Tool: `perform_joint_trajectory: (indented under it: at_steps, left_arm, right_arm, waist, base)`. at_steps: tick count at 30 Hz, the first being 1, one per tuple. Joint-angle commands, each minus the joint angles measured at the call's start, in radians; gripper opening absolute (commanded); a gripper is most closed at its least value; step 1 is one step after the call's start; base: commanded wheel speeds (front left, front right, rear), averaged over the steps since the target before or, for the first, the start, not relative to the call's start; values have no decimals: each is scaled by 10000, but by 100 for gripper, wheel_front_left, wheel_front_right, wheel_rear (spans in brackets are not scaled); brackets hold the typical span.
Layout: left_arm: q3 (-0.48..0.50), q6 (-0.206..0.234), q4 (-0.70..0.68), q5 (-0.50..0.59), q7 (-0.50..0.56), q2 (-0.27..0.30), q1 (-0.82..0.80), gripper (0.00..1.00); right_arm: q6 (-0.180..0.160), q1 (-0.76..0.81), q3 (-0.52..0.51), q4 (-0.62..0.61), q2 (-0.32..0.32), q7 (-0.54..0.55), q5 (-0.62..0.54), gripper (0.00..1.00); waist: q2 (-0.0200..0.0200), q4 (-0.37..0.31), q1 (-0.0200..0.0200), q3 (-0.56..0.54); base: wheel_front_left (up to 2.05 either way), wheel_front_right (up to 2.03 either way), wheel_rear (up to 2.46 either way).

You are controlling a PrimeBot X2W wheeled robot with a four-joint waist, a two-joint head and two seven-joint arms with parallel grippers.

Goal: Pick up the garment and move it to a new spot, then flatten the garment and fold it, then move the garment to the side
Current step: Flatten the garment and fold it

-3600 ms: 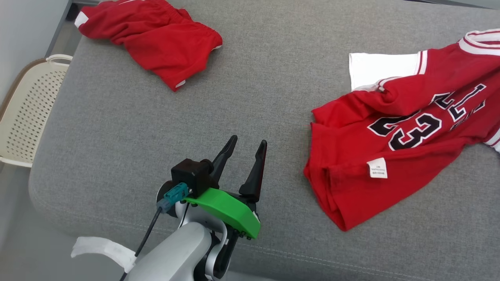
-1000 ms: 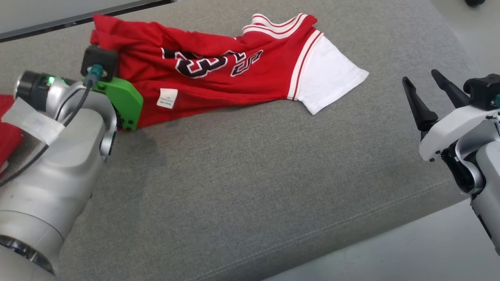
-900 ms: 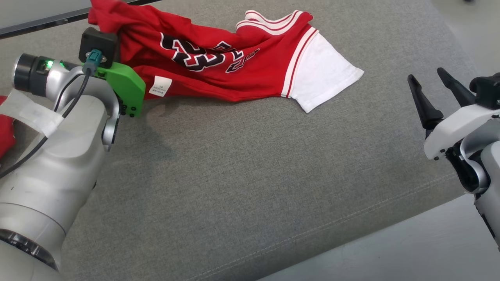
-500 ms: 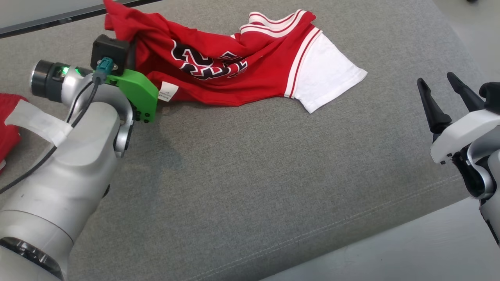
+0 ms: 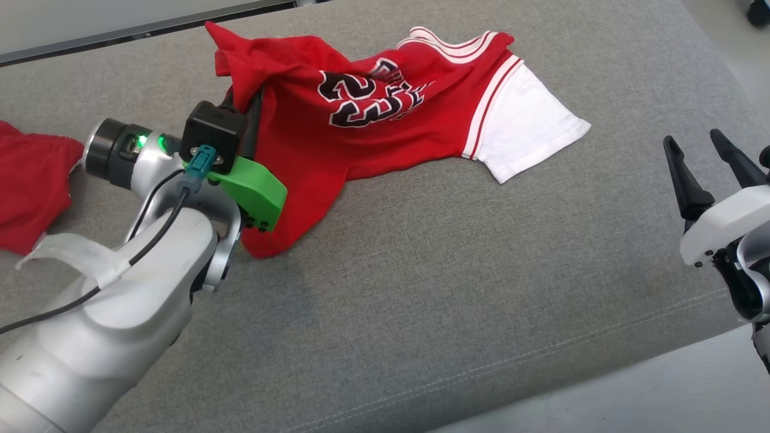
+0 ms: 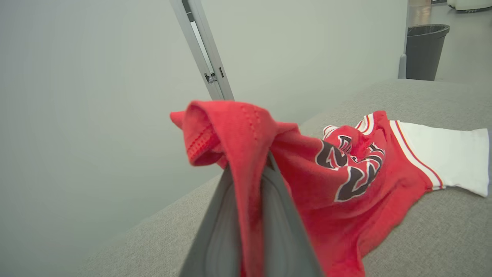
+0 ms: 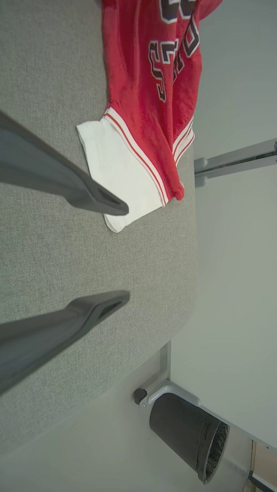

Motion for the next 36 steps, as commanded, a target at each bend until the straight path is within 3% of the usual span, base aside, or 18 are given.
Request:
perform_joint_trajectory:
  at_steps: [1,4,7,17,23,24,25,26,36]
  left_arm:
    - [50,173,-349,97,220,357,167,0]
    - [64,183,-612,-6,472,563,163,0]
    - [28,-82,-375,-75,732,713,-156,0]
    - [205,-838,2589,213,-134,457,-1575,0]
    - [119,-1213,4364,391,-429,193,-2213,0]
    - [113,-1259,4627,359,-439,131,-2260,20]
    - [110,-1287,4855,338,-463,87,-2303,62]
    - [126,-1271,5074,344,-507,44,-2362,98]
    - [591,-1387,5937,-92,-910,-682,-2105,100]
  right_arm:
    - [-14,95,-16,-95,54,70,-101,100]
    - [-14,16,37,-170,124,116,-140,100]
    - [-14,-227,191,-271,221,190,-132,100]
    - [-14,-1049,907,-237,459,160,-23,100]
    - [-14,-1303,1071,-72,543,-27,53,100]
    - [-14,-1311,1093,-33,563,-47,63,100]
    - [-14,-1318,1120,13,585,-67,68,100]
    - [-14,-1347,1151,63,607,-101,84,100]
    - [-14,-1371,1223,585,632,-364,203,100]
  waist:
    - [0,4,0,36]
    - [0,-44,0,105]
    - [0,-222,0,308]
    - [0,-1289,0,1329]
    - [0,-1592,0,1787]
    - [0,-1607,0,1825]
    - [0,-1615,0,1856]
    - [0,-1614,0,1879]
    - [0,-927,0,1448]
  base:
    - [0,0,0]
    - [0,0,0]
    - [0,0,0]
    - [0,0,0]
    - [0,0,0]
    - [0,0,0]
    - [0,0,0]
    - [0,0,0]
    - [0,0,0]
